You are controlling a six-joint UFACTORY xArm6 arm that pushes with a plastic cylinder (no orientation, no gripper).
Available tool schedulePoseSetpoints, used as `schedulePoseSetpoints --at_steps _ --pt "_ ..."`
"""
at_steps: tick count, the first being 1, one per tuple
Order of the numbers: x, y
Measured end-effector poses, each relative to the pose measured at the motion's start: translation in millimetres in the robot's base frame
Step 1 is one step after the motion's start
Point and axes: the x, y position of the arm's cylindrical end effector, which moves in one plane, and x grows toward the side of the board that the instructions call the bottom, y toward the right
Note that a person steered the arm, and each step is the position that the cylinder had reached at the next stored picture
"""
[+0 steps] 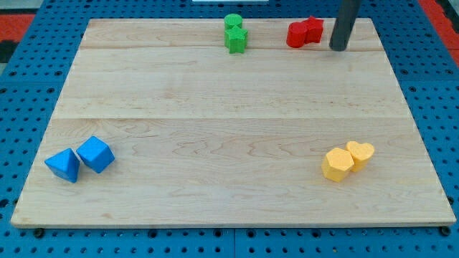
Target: Place the red star to the top of the red circle
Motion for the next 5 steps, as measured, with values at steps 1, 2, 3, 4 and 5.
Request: schedulePoseSetpoints --at_steps 1,2,3,4,5 --pt "-27 -10" --pt "-37 -29" --pt "-49 -35" --pt "-65 -35" --pt "-72 -39"
